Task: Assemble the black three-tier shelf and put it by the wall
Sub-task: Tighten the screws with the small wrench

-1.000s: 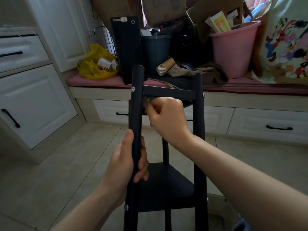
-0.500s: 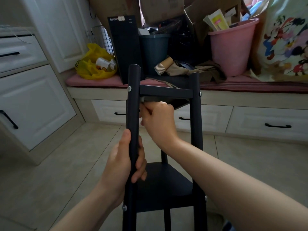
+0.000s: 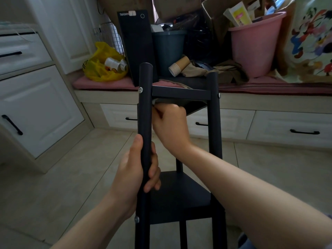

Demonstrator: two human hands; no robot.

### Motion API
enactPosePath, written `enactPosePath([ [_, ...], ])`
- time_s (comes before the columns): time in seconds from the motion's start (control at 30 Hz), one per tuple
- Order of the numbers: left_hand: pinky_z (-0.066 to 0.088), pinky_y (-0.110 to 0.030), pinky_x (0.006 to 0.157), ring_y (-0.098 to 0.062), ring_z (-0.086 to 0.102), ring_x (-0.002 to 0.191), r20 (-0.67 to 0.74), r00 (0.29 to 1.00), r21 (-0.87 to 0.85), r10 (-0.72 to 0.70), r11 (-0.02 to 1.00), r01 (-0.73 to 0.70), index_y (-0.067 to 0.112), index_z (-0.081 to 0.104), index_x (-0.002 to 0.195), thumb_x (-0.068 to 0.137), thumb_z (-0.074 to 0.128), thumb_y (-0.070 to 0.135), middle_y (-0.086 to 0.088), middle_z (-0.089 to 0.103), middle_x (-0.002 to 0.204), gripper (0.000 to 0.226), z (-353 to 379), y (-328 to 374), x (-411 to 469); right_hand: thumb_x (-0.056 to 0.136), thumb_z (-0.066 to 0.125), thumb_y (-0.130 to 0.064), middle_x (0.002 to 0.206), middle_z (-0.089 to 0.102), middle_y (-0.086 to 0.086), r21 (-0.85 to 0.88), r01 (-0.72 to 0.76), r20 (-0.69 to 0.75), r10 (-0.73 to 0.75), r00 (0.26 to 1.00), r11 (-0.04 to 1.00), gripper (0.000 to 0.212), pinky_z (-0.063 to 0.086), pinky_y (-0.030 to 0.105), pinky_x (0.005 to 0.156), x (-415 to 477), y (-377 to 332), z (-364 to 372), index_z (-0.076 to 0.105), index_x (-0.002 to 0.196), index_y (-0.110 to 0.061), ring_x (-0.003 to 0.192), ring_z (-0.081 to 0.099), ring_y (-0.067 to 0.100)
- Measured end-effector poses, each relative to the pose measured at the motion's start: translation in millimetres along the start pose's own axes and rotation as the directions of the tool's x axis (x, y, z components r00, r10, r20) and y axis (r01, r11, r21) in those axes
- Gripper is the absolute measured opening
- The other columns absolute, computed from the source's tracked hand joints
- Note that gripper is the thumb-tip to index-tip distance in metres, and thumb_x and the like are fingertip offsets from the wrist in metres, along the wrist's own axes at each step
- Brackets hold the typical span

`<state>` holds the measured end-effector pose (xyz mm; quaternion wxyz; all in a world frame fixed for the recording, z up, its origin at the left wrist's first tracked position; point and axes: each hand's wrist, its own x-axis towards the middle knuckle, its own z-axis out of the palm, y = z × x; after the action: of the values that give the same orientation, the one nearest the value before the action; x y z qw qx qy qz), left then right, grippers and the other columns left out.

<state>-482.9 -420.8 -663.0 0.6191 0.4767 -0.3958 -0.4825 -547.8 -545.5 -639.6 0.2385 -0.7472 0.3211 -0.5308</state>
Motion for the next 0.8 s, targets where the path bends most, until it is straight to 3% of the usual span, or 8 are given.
enactPosePath([
  [0.1, 0.041, -0.026, 0.041, -0.012, 0.031, 0.034, -0.007, 1.0, 0.011, 0.004, 1.0, -0.003, 0.012, 0.055, 0.086, 0.083, 0.043, 0.07, -0.003, 0.037, 0.051, 0.059, -1, 0, 0, 0.098, 0.057, -0.023, 0.053, 0.056, -0.007, -0.12, -0.005, 0.091, 0.016, 0.996, 0.993, 0.035, 0.046, 0.028, 0.052, -4, 1, -8, 0.061, 0.064, -0.014, 0.048, 0.053, 0.008],
  [0.43, 0.043, -0.027, 0.042, -0.012, 0.034, 0.036, -0.022, 1.0, 0.002, 0.007, 1.0, -0.007, 0.017, 0.06, 0.083, 0.077, 0.048, 0.073, -0.001, 0.042, 0.052, 0.058, -3, -2, 3, 0.1, 0.052, -0.024, 0.061, 0.062, 0.001, -0.207, 0.057, 0.147, -0.026, 0.989, 0.977, 0.031, 0.051, 0.04, 0.057, -16, -6, -56, 0.065, 0.075, -0.01, 0.055, 0.06, 0.017],
  [0.57, 0.043, -0.027, 0.042, -0.012, 0.034, 0.035, -0.02, 1.0, 0.0, 0.01, 1.0, -0.01, 0.025, 0.064, 0.075, 0.078, 0.049, 0.072, -0.001, 0.041, 0.052, 0.05, -2, -2, 5, 0.101, 0.053, -0.023, 0.059, 0.059, -0.001, -0.261, 0.123, 0.168, -0.08, 0.983, 0.957, 0.031, 0.048, 0.033, 0.053, -24, -6, -71, 0.061, 0.074, -0.011, 0.051, 0.056, 0.015],
  [0.7, 0.044, -0.026, 0.042, -0.012, 0.035, 0.036, -0.042, 0.999, 0.016, 0.02, 1.0, -0.019, 0.015, 0.058, 0.085, 0.079, 0.057, 0.067, -0.001, 0.042, 0.052, 0.052, -5, -2, 7, 0.101, 0.051, -0.025, 0.059, 0.059, 0.0, -0.368, 0.218, 0.198, -0.153, 0.968, 0.904, 0.031, 0.048, 0.036, 0.055, -30, -3, -84, 0.063, 0.076, -0.01, 0.053, 0.057, 0.018],
  [0.8, 0.044, -0.026, 0.041, -0.012, 0.035, 0.035, -0.056, 0.998, 0.023, 0.034, 0.999, -0.033, 0.011, 0.053, 0.088, 0.079, 0.065, 0.058, -0.002, 0.043, 0.053, 0.049, -8, -2, 8, 0.097, 0.058, -0.023, 0.065, 0.053, -0.005, -0.466, 0.273, 0.14, -0.235, 0.962, 0.842, 0.028, 0.042, 0.029, 0.055, -29, -2, -94, 0.062, 0.071, -0.013, 0.062, 0.05, 0.015],
])
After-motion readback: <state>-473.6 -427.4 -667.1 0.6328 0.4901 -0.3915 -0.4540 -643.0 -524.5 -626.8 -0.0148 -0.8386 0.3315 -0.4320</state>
